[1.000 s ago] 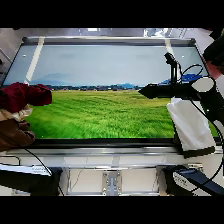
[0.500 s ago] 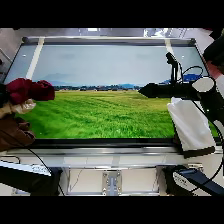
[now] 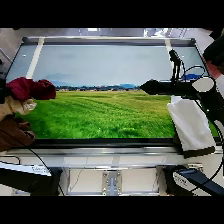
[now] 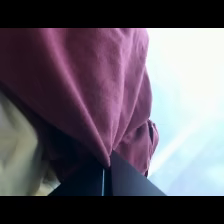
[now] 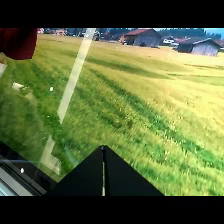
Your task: Fold the shirts.
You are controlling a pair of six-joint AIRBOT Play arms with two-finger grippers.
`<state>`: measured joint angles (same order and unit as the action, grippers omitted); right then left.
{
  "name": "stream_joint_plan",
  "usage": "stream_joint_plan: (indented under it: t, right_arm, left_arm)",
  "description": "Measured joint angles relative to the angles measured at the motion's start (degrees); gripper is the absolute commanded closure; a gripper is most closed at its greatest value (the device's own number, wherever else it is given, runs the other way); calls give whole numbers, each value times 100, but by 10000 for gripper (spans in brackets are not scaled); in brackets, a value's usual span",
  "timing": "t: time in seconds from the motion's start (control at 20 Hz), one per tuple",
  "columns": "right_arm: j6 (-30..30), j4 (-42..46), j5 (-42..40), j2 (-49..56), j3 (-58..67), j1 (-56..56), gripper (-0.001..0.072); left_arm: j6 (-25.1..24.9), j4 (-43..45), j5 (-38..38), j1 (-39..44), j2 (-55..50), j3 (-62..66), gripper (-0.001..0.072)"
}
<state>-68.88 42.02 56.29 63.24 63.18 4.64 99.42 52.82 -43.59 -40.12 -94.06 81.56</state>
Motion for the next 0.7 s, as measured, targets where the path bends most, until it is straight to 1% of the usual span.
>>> stream_joint_plan:
  t: [0.15, 0.2, 0.25, 0.35, 0.4, 0.5, 0.6, 0.7]
  right_arm:
    - [-2, 2, -83, 0, 0, 0, 699]
    - [-2, 4, -109, 0, 2, 0, 699]
    - [-4, 9, -129, 0, 22, 0, 699]
    - [-15, 9, -149, 0, 157, 0, 699]
    - [-13, 11, -146, 2, 295, 0, 699]
    - [-13, 13, -149, 0, 715, 0, 699]
    - [-13, 15, -140, -24, 1263, 0, 699]
    - [-9, 37, -90, -87, 1906, 0, 699]
  left_arm:
    - [-4, -94, 4, 52, 22, 0, 695]
    - [-81, -249, -26, 63, 59, -2, 696]
    - [-286, -494, -70, 74, 111, -2, 696]
    - [-1038, -1303, -284, 140, 319, -2, 696]
    - [-1504, -1801, -476, 210, 479, -2, 696]
    - [-2337, -2721, -1051, 459, 846, -2, 696]
    - [-2868, -3327, -1683, 890, 1255, -2, 696]
    - [-3178, -3630, -2109, 1484, 1622, -2, 696]
